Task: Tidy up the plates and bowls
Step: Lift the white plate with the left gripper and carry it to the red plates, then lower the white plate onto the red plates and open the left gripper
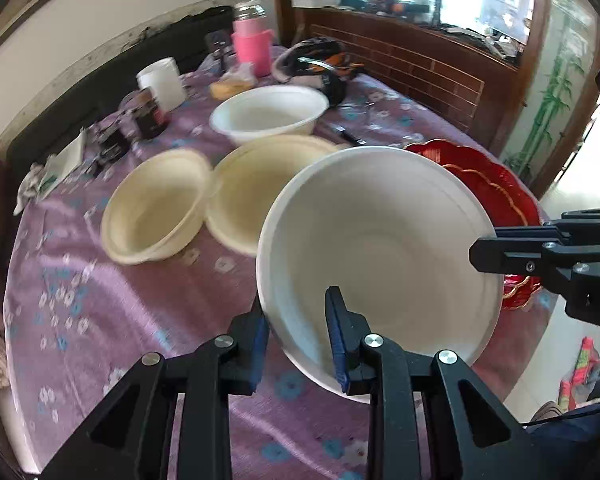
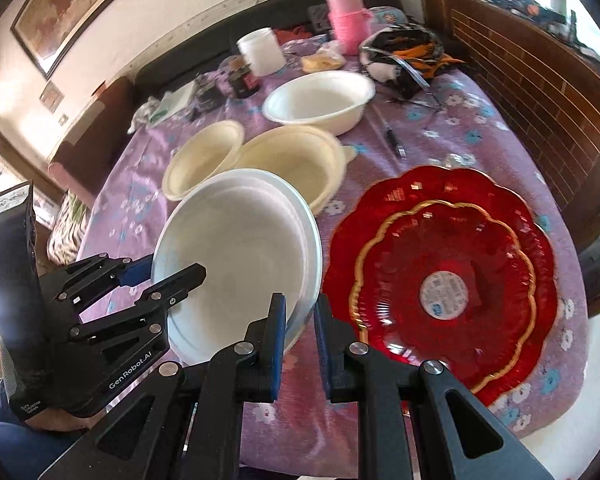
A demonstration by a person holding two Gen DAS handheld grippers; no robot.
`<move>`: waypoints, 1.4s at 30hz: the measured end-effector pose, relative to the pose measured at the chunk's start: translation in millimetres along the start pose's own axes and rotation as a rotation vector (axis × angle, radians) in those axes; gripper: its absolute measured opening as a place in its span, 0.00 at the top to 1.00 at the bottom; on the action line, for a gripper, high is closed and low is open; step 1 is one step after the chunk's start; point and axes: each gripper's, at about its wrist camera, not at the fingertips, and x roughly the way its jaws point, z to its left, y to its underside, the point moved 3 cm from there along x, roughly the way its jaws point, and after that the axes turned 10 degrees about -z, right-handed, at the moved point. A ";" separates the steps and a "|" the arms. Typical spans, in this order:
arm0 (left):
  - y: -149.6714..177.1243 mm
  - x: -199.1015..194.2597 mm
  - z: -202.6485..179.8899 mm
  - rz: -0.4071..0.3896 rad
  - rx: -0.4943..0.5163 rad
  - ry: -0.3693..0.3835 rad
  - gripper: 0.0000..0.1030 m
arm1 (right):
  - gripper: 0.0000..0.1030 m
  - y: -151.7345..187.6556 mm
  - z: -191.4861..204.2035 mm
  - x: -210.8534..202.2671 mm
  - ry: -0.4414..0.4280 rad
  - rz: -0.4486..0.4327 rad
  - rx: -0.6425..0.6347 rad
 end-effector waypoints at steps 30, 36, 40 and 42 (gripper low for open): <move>-44.0 72.1 -122.2 0.068 0.143 0.209 0.75 | 0.85 17.5 -139.8 -31.9 0.181 0.027 0.288; -39.8 79.6 -122.9 0.090 0.138 0.203 0.75 | 0.85 20.7 -147.1 -20.7 0.180 0.073 0.302; -37.3 82.2 -121.0 0.098 0.140 0.201 0.74 | 0.85 22.4 -148.8 -15.2 0.180 0.091 0.310; -36.6 82.7 -119.2 0.099 0.137 0.200 0.73 | 0.85 21.1 -149.2 -12.6 0.182 0.093 0.314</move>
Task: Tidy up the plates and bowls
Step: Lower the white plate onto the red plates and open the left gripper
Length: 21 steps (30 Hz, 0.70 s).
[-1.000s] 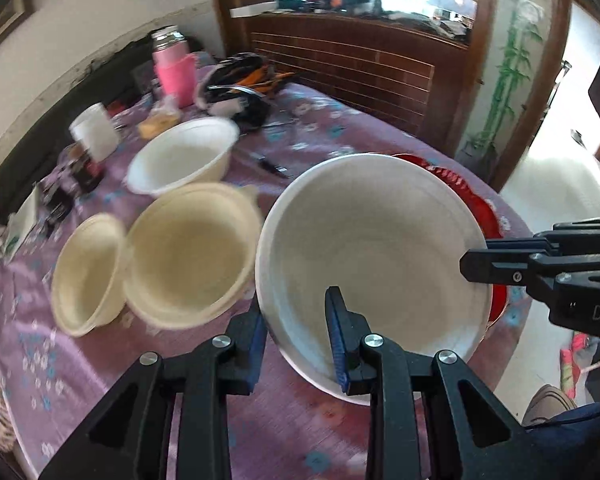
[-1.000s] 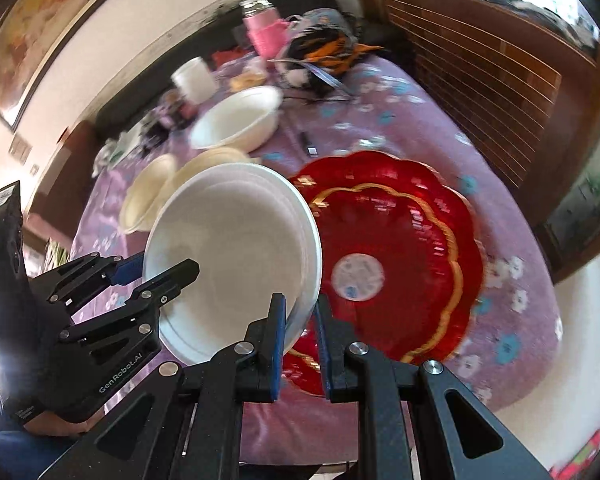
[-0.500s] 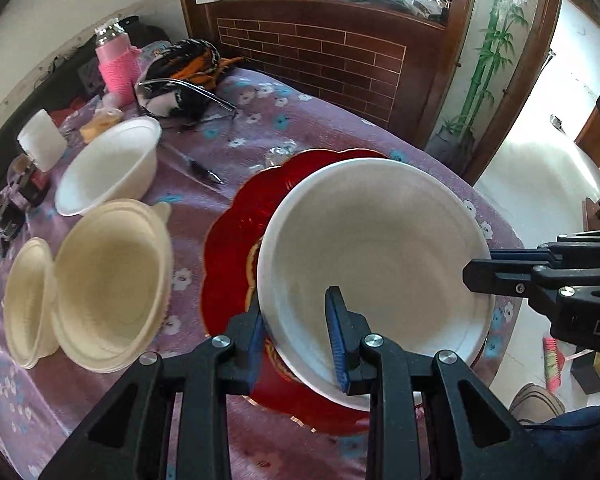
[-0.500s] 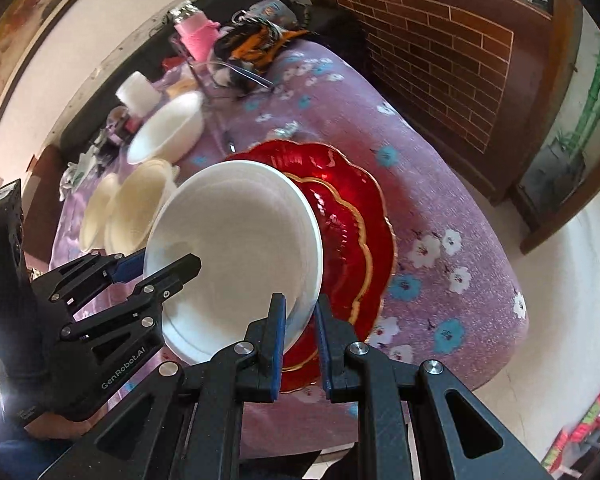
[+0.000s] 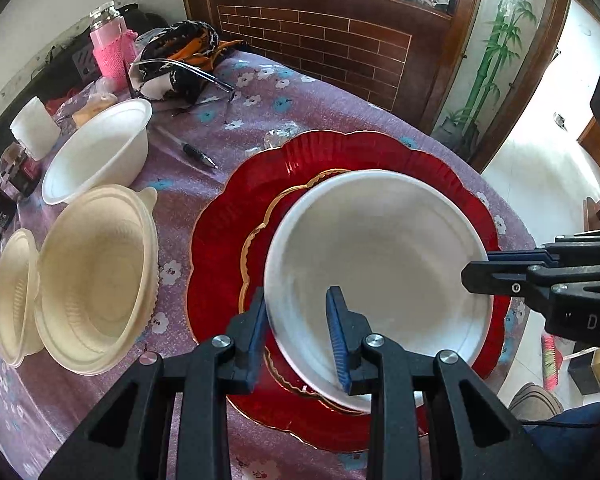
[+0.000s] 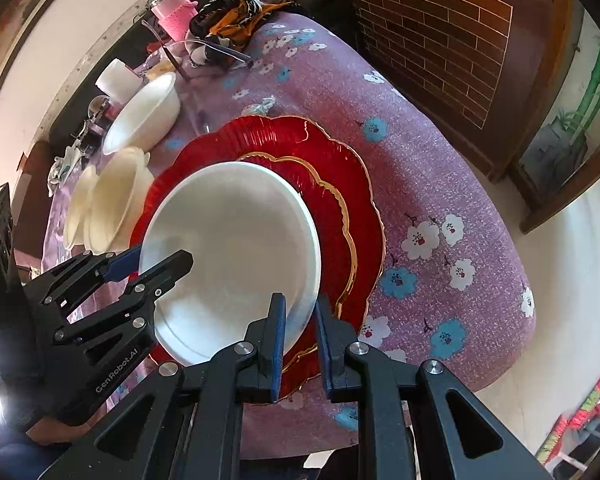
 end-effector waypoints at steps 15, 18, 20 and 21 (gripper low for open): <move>3.9 -9.9 11.9 -0.020 -0.018 -0.004 0.61 | 0.74 -1.4 0.9 -4.7 0.053 -0.039 0.026; 5.8 -15.2 12.9 -0.029 -0.020 -0.006 0.60 | 0.74 -2.3 2.4 -11.3 0.063 -0.070 0.027; 7.2 -19.0 14.2 -0.036 -0.021 -0.007 0.60 | 0.73 -2.8 3.1 -14.8 0.067 -0.086 0.030; 8.0 -21.4 14.8 -0.040 -0.023 -0.008 0.60 | 0.73 -2.5 3.5 -16.7 0.068 -0.094 0.033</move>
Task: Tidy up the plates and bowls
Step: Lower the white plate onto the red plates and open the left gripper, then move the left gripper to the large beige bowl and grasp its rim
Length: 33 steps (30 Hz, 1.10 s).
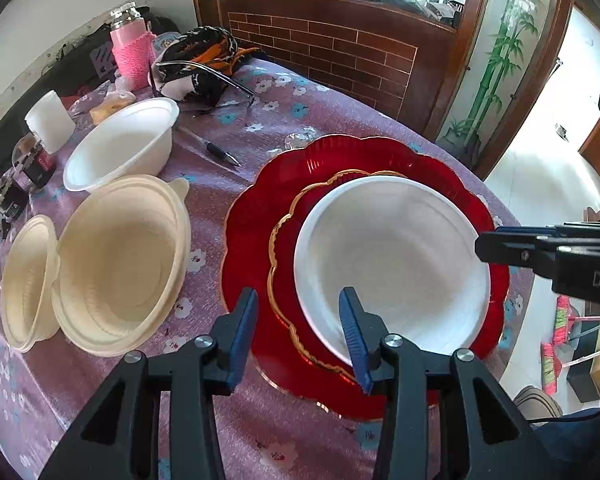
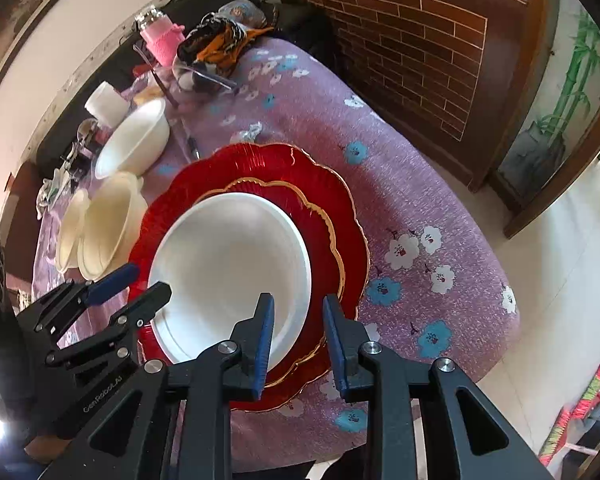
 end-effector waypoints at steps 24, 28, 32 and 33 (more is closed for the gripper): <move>36.1 -68.8 107.6 -0.081 -0.236 -0.120 0.59 | 0.73 6.1 83.4 -12.4 -0.079 -0.074 -0.116; 48.2 -80.7 153.4 -0.080 -0.307 -0.180 0.58 | 0.73 9.7 93.3 -11.2 -0.085 -0.067 -0.132; 53.2 -88.9 204.6 -0.080 -0.377 -0.257 0.57 | 0.73 10.9 99.1 -11.4 -0.082 -0.066 -0.143; 53.2 -90.4 216.4 -0.080 -0.395 -0.267 0.57 | 0.73 10.6 99.8 -11.6 -0.081 -0.066 -0.145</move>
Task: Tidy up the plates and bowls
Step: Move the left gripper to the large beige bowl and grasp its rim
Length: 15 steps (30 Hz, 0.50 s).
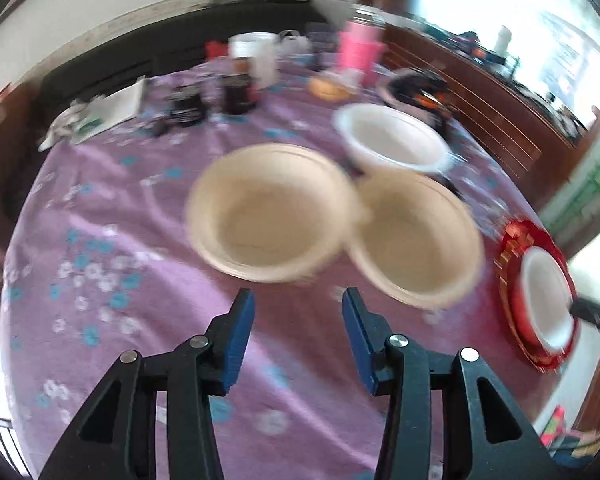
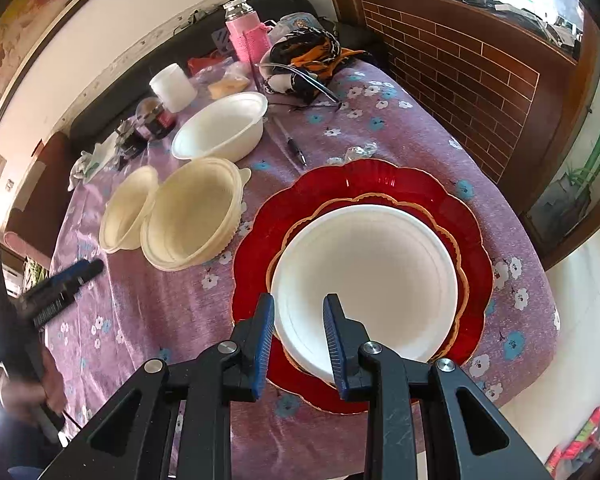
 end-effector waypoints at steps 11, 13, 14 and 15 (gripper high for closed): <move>-54.2 67.2 70.7 0.072 -0.085 -0.057 0.38 | 0.73 3.4 -12.8 -10.5 0.049 -0.001 0.010; -54.7 89.2 77.8 0.114 -0.098 -0.018 0.38 | 0.73 5.0 -20.1 -13.8 0.064 -0.002 0.023; -54.1 99.5 81.8 0.129 -0.107 -0.043 0.38 | 0.73 5.9 -22.8 -15.6 0.071 -0.003 0.028; -53.6 105.7 83.4 0.137 -0.110 -0.047 0.38 | 0.73 6.7 -27.3 -17.7 0.081 -0.004 0.037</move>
